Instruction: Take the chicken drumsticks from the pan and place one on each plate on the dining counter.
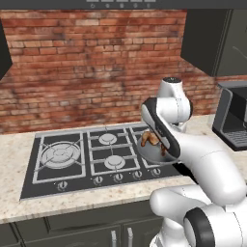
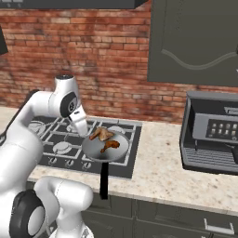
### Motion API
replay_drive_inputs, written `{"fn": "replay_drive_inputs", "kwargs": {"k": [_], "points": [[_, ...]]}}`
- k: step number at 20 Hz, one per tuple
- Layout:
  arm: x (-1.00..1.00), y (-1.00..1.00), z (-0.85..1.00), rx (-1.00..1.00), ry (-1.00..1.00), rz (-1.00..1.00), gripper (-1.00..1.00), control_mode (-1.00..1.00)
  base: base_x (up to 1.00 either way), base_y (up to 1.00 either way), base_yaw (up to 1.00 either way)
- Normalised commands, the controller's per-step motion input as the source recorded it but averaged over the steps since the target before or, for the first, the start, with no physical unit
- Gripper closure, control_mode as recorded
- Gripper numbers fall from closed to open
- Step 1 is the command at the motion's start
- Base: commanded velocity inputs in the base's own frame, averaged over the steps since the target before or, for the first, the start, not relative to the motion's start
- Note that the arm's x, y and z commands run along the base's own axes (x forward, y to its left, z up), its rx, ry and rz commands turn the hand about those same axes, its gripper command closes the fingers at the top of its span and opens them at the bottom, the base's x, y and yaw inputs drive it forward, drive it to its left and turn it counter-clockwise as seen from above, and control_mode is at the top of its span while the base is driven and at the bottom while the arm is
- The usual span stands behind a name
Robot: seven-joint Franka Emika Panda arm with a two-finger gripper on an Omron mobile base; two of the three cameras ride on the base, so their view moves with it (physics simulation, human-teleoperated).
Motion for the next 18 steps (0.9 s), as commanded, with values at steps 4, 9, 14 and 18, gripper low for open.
{"fn": "replay_drive_inputs", "kwargs": {"k": [4, 9, 14, 18], "points": [[0.0, 0.0, -0.52, 0.0, 0.02, -0.18, -1.0, -1.0, 0.0, 0.0, 0.0], [0.11, 0.0, -0.54, 0.0, -0.17, -0.02, -1.0, -1.0, 0.0, 0.0, 0.0], [0.27, 0.0, -0.27, 0.0, -0.11, 0.0, -1.0, -1.0, 0.0, 0.0, 0.0], [0.54, 0.0, -0.34, 0.0, -0.02, 0.0, -1.0, -1.0, 0.0, 0.0, 0.0]]}}
